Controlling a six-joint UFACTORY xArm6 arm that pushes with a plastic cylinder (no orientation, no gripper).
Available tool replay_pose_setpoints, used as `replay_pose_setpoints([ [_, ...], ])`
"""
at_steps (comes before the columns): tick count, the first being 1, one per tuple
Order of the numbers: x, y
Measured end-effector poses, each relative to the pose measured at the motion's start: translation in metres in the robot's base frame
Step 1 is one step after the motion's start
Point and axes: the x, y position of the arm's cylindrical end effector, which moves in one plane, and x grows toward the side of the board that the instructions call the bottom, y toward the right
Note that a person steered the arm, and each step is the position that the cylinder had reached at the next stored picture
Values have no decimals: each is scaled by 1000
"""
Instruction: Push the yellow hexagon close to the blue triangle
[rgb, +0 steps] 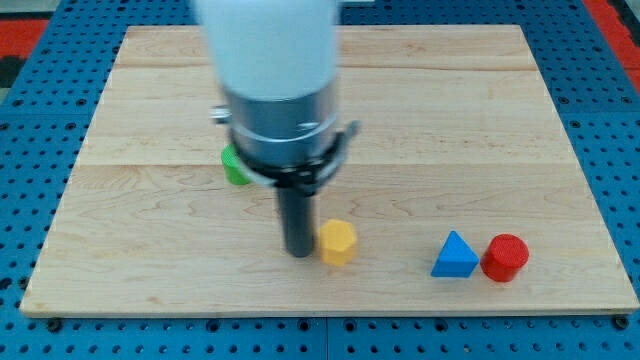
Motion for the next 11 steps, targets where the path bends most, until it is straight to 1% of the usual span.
replay_pose_setpoints([
  [1,4,-14],
  [2,-21,21],
  [3,-21,45],
  [5,-38,63],
  [6,-34,95],
  [7,-3,80],
  [8,-20,55],
  [9,-4,-3],
  [10,64,6],
  [11,65,27],
])
